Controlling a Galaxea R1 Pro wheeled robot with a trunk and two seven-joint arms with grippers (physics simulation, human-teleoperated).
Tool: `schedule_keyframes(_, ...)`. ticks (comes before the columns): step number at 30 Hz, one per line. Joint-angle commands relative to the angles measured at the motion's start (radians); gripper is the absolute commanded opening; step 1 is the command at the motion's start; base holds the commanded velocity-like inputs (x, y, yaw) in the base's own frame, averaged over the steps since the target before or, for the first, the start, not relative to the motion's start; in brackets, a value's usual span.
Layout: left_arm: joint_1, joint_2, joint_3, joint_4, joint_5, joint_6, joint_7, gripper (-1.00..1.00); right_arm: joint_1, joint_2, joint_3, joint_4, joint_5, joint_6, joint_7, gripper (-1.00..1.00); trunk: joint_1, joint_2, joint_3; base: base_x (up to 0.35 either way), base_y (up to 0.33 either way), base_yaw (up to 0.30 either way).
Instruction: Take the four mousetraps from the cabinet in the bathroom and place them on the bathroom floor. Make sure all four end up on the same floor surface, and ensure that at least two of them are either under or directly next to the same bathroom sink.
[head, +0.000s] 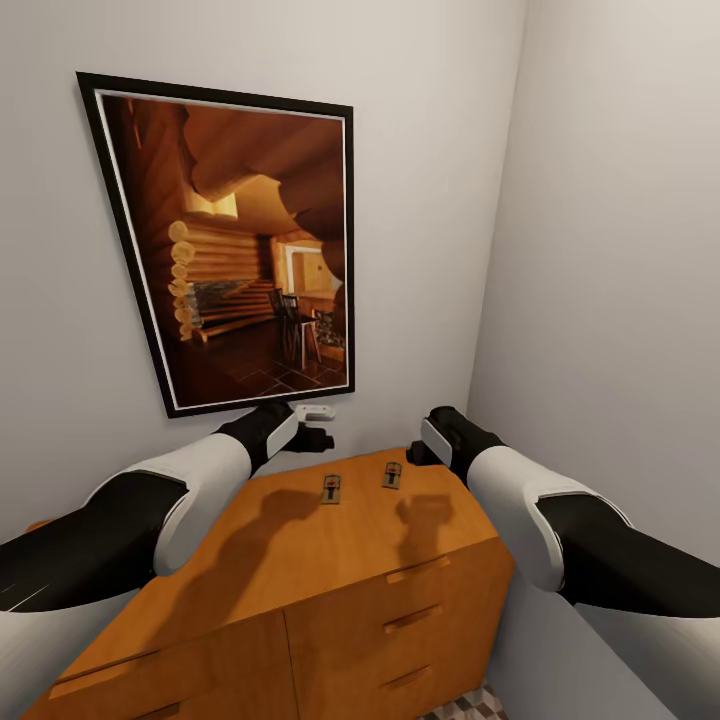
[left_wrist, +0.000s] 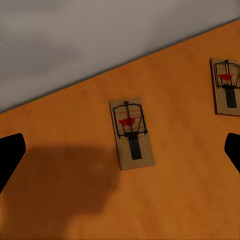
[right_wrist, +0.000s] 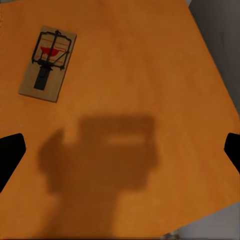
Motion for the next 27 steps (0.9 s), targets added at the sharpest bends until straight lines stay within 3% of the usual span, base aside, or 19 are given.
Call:
schedule_keyframes(1, -0.001, 0.0, -0.009, -0.001, 0.009, 0.005, 0.0, 1.0, -0.001, 0.0, 0.001, -0.002, -0.01, 0.005, -0.007, 1.0, 0.0, -0.002, -0.002, 0.0, 0.0, 0.0)
schedule_keyframes(21, -0.001, 0.004, -0.01, 0.0, 0.005, -0.02, 0.002, 1.0, -0.001, 0.0, 0.004, -0.026, -0.017, 0.0, -0.007, 1.0, 0.0, -0.002, -0.002, 0.0, 0.002, 0.0)
schedule_keyframes(27, -0.001, 0.004, -0.01, 0.0, 0.005, -0.02, 0.002, 1.0, -0.001, 0.0, 0.007, -0.039, -0.016, -0.004, -0.007, 1.0, 0.0, -0.002, -0.002, -0.046, 0.128, 0.0)
